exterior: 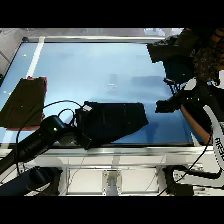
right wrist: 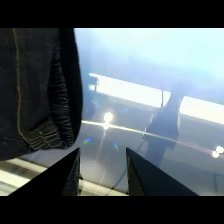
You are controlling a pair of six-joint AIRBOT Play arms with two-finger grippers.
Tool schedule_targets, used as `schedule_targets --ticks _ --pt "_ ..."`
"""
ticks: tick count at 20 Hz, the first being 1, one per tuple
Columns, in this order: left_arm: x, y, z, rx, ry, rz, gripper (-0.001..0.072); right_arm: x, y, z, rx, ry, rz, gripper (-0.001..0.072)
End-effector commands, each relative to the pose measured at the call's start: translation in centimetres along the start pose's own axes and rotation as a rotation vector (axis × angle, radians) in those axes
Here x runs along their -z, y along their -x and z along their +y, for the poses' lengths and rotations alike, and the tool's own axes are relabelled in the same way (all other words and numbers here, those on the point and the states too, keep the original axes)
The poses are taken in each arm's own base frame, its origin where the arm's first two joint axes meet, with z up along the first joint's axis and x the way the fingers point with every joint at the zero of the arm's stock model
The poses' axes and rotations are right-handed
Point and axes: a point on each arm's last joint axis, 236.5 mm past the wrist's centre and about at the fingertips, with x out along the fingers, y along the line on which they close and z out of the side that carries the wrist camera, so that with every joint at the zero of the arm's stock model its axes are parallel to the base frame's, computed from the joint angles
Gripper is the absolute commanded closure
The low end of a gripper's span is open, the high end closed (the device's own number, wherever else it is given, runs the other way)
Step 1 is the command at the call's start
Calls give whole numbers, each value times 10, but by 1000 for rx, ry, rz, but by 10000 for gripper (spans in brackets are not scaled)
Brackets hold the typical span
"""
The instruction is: Fold the clothes and pants, and hang the long-sleeved shirts on hangers.
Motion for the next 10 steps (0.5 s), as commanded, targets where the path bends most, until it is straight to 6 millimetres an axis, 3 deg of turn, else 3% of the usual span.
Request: schedule_targets --ticks 1,5,6,7,10 --pt "9 -6 -1 4 27 18 239 1 1 7 -28 29 2 387" --pt "0 22 -4 44 37 -95 236 -11 3 33 -136 72 -52 366" --pt "-2 33 -1 44 38 -138 236 -15 3 32 -134 73 -68 281" --pt "-5 42 5 31 46 -179 236 -20 4 33 -138 69 -87 100" --pt "-11 58 34 -50 116 -266 236 -31 -7 40 -179 77 -110 70"
